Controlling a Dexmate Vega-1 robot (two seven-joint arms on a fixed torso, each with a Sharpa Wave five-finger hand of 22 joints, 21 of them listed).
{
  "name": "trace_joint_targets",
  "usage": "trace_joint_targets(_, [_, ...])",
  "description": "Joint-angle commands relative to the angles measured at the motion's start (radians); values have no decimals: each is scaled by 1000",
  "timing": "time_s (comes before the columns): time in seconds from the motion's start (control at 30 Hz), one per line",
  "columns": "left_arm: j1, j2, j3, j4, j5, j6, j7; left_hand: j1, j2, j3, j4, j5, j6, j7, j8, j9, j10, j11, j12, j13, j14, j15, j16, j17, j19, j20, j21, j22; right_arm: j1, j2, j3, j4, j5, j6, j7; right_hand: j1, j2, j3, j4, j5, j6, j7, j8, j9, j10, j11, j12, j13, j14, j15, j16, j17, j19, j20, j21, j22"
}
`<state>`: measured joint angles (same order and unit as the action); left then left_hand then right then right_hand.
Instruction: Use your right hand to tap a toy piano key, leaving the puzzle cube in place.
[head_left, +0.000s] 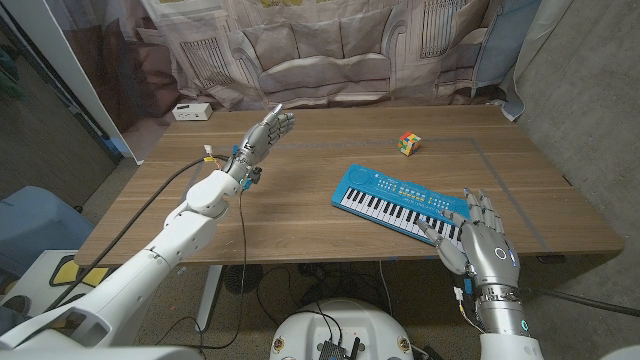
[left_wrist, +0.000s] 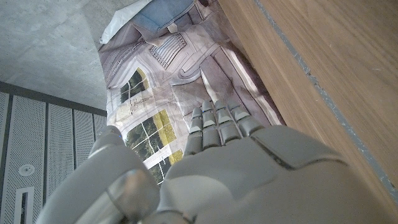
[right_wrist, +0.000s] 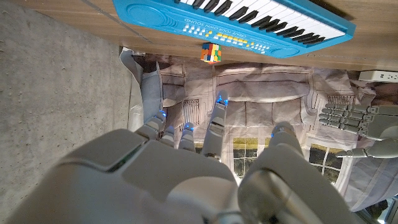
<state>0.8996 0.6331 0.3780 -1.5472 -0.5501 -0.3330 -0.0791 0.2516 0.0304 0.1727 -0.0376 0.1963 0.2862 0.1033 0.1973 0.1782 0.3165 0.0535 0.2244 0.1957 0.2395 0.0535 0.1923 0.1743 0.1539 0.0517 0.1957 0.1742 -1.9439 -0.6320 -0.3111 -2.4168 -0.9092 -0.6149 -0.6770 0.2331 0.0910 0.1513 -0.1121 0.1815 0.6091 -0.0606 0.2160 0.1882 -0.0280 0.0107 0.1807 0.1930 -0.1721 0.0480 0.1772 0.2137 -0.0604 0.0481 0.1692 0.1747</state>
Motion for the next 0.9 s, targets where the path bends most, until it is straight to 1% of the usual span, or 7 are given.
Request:
trace_joint_targets(0.03, [-15, -5, 8, 18, -2, 3, -15, -4, 7, 2, -4, -3, 12, 1, -1, 2, 6, -1, -4, 2, 10, 1, -2, 5, 1, 9, 0, 3, 34, -22, -45, -14, -3, -76, 35, -10, 2, 2, 6, 0, 6, 8, -6, 3, -45, -14, -7, 3, -130, -8, -2, 2, -49, -15, 3, 5])
trace_joint_targets(0.13, [-22, -5, 14, 22, -2, 9, -23, -4, 8, 2, -4, -3, 13, 1, -2, 2, 6, -2, -4, 2, 10, 0, -2, 5, 2, 8, 0, 3, 37, -30, -48, -24, 8, -91, 53, -12, 5, 3, 7, 0, 2, 10, -10, 3, -65, -18, -6, 3, -152, -10, 0, 2, -77, -19, 3, 5])
trace_joint_targets(0.33, [-27, -7, 18, 24, 2, 6, -26, -4, 8, 2, -4, -3, 14, 1, -2, 2, 5, 0, -5, 2, 11, 0, -2, 5, 1, 9, 0, 3, 48, -45, -64, -39, 11, -132, 85, -14, 8, 4, 8, 0, -3, 12, -14, 3, -83, -21, -4, 2, -169, -8, 3, 2, -111, -18, 1, 5])
trace_joint_targets(0.6, [-29, -10, 19, 21, 4, 3, -23, -5, 8, 1, -5, -3, 14, 2, -3, 2, 6, -1, -5, 2, 11, -1, -2, 5, 1, 8, 0, 3, 59, -74, -75, -60, 16, -175, 121, -13, 12, 7, 8, 1, -11, 14, -18, 3, -90, -18, -2, 2, -176, -8, 6, 2, -126, -18, 3, 6])
trace_joint_targets(0.67, [-30, -10, 19, 20, 6, 3, -22, -5, 9, 1, -5, -3, 14, 2, -3, 2, 7, -4, -5, 2, 11, -1, -3, 5, 0, 8, 0, 3, 63, -79, -78, -66, 19, -187, 132, -12, 14, 8, 7, 1, -8, 12, -17, 3, -91, -18, -1, 2, -180, -8, 6, 2, -135, -19, 3, 6])
trace_joint_targets(0.87, [-30, -10, 19, 16, 9, 2, -18, -5, 9, 1, -6, -3, 14, 3, -4, 2, 7, -1, -6, 2, 11, 0, -3, 5, 1, 8, 0, 3, 70, -97, -74, -78, 45, -200, 151, -11, 16, 11, 7, 1, 0, 11, -14, 3, -92, -14, 3, 2, -193, -5, 7, 1, -159, -22, 2, 6])
trace_joint_targets(0.9, [-30, -11, 18, 15, 10, 1, -17, -5, 9, 1, -6, -3, 14, 2, -4, 2, 6, -1, -6, 2, 11, 0, -3, 5, 1, 8, 0, 3, 72, -99, -76, -79, 45, -205, 152, -11, 17, 11, 7, 1, 0, 12, -15, 3, -93, -13, 3, 1, -197, -6, 7, 1, -169, -19, 2, 6])
